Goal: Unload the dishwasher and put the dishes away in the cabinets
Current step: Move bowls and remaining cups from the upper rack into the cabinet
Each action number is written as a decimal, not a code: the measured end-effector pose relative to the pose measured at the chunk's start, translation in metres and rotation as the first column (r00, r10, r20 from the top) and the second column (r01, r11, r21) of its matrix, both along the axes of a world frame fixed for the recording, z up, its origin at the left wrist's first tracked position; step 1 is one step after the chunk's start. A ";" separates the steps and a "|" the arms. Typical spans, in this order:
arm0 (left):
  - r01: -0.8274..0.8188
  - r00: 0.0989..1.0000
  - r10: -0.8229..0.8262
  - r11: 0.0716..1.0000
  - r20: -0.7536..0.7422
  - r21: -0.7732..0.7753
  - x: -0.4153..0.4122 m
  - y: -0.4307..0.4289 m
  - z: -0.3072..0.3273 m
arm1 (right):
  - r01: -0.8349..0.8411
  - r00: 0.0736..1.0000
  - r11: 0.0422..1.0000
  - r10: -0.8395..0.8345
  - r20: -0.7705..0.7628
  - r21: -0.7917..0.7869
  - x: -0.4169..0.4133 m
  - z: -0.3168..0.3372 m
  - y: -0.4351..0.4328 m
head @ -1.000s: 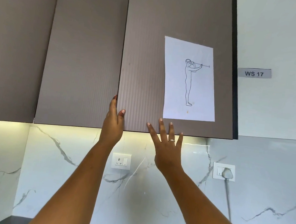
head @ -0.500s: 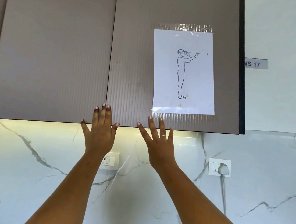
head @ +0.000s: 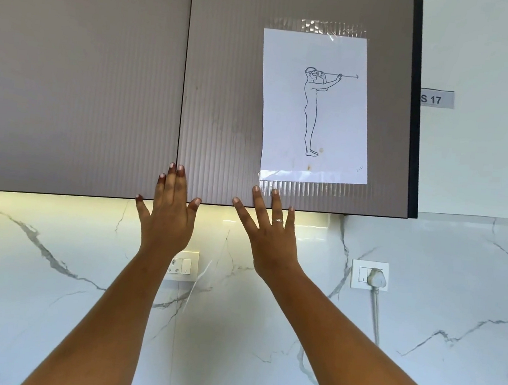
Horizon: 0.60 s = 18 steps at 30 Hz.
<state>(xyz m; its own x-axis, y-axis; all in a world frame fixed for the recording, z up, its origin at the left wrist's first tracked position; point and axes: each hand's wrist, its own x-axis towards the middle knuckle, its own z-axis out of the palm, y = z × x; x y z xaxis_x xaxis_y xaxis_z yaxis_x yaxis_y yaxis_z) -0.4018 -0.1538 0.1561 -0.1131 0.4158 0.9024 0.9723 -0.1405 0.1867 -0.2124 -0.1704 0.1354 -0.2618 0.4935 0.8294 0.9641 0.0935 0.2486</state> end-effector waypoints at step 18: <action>0.171 0.979 -0.151 0.974 0.139 -0.148 0.098 -0.037 -0.102 | -0.106 0.947 0.965 0.025 -0.320 -0.240 0.044 -0.057 -0.057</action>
